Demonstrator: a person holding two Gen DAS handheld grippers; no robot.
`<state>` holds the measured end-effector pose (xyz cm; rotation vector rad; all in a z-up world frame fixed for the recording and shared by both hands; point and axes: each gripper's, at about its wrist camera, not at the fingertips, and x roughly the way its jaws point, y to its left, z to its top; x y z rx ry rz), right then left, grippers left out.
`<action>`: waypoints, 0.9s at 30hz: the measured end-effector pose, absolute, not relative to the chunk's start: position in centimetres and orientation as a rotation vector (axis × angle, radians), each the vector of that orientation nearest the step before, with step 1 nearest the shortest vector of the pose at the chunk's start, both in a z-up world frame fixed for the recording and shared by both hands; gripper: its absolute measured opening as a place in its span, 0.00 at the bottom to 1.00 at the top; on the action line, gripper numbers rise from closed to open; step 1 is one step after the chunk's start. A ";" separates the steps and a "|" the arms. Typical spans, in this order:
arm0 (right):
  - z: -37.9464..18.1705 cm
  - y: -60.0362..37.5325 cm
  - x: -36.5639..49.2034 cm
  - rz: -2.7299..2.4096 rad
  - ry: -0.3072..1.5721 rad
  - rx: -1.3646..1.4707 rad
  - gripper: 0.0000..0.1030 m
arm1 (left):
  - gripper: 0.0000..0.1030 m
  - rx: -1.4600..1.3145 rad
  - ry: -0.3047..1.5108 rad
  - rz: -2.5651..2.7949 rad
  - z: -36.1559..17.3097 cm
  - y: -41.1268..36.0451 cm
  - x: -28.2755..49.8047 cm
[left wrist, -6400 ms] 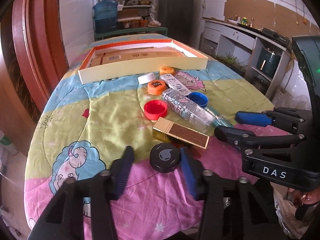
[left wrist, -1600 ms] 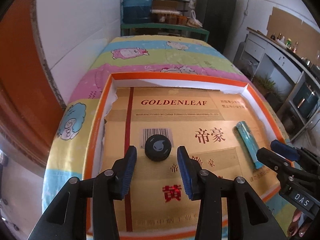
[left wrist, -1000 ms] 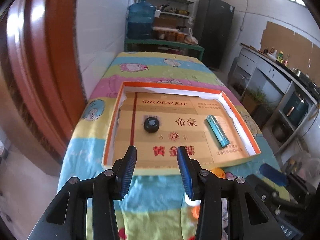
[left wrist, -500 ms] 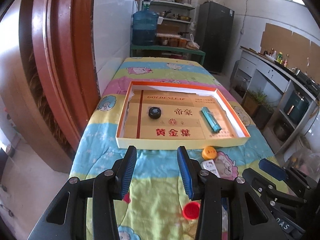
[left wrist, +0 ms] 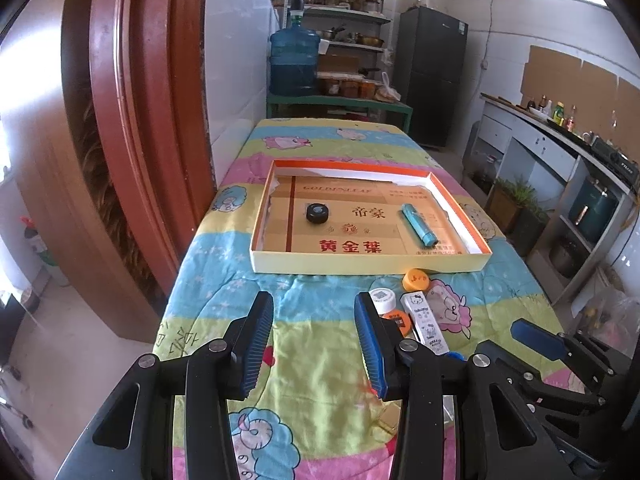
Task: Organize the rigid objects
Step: 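Withdraw both open tools from the box back toward the remaining items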
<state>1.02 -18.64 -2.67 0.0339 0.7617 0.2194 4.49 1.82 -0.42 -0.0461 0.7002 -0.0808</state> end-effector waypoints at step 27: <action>-4.0 -18.7 -0.8 0.202 0.780 0.004 0.47 | 0.42 -0.047 0.732 -0.075 -2.4 1.7 2.2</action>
